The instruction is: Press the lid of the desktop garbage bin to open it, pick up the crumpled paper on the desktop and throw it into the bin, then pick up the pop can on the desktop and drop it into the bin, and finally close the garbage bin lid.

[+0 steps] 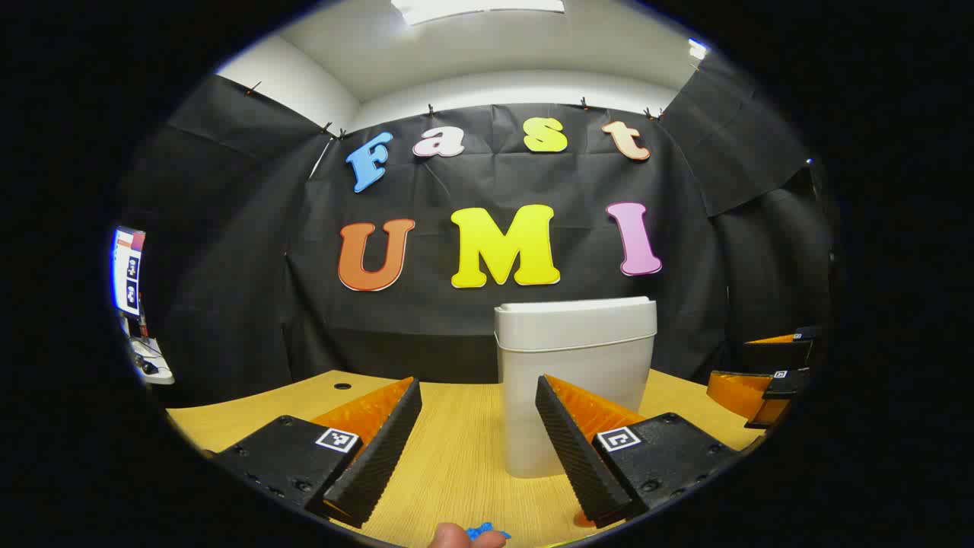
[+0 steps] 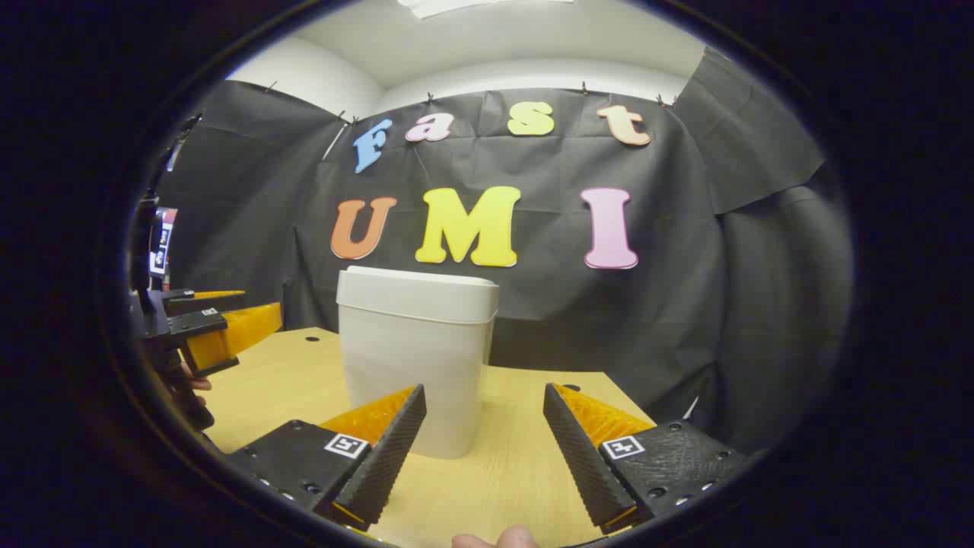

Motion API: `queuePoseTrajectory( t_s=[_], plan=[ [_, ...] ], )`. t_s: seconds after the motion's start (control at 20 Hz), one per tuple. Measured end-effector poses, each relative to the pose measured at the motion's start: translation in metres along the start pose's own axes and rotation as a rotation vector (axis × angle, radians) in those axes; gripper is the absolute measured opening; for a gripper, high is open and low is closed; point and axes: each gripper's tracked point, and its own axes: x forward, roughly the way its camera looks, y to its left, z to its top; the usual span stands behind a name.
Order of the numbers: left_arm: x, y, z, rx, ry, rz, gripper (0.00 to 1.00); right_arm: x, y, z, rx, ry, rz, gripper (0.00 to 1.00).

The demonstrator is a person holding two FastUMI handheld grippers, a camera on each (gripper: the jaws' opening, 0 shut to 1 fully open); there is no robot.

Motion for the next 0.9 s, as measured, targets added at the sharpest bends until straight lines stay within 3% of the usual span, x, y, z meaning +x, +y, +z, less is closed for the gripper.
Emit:
queuePoseTrajectory(
  t_s=[0.4,0.9],
  plan=[
    [-0.019,0.002,0.004,0.015,-0.019,0.054,0.97,0.001,0.006,0.005,0.024,-0.025,0.084,0.95],
    [-0.041,0.017,0.018,0.015,-0.029,0.056,0.97,-0.016,0.019,0.018,0.009,-0.031,0.085,0.95]
  ],
)
